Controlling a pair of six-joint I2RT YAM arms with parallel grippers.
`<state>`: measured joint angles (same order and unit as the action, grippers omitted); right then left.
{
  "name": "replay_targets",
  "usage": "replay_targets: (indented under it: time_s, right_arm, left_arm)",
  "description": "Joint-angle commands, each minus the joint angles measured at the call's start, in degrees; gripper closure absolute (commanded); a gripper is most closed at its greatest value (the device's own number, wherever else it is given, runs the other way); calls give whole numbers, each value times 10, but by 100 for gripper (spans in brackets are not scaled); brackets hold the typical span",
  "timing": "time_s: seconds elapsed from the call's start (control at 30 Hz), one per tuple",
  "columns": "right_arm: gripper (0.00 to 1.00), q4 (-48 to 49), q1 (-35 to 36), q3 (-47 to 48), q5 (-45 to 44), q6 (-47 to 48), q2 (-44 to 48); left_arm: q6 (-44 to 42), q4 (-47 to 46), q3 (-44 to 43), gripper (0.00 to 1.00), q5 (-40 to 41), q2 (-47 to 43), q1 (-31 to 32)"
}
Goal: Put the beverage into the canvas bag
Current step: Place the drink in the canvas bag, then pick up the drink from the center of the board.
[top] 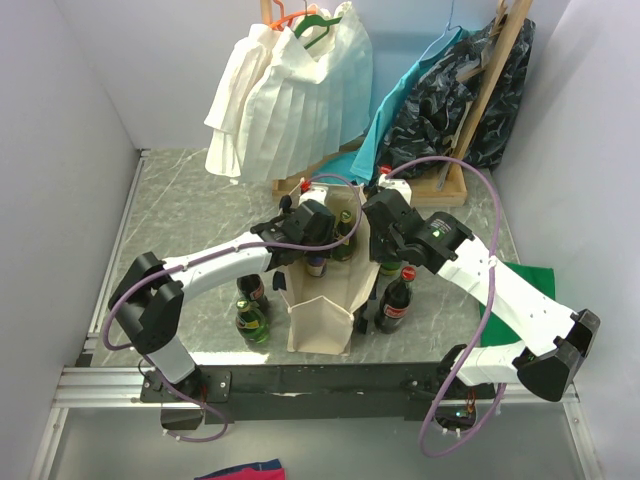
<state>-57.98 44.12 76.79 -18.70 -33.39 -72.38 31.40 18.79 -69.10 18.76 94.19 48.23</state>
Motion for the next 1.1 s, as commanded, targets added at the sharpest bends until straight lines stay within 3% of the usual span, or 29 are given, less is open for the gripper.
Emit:
replay_targets:
  time_s: [0.0, 0.07, 0.2, 1.07]
  right_arm:
    - [99, 23, 1, -2, -5, 5, 0]
    - [98, 22, 2, -3, -5, 6, 0]
    - [97, 24, 1, -4, -4, 6, 1]
    - [96, 42, 2, -5, 6, 10, 8]
  left_arm:
    - [15, 11, -26, 29, 25, -34, -5]
    - [13, 25, -37, 22, 28, -33, -5]
    - [10, 27, -51, 19, 28, -38, -5]
    - [-40, 76, -150, 14, 22, -105, -4]
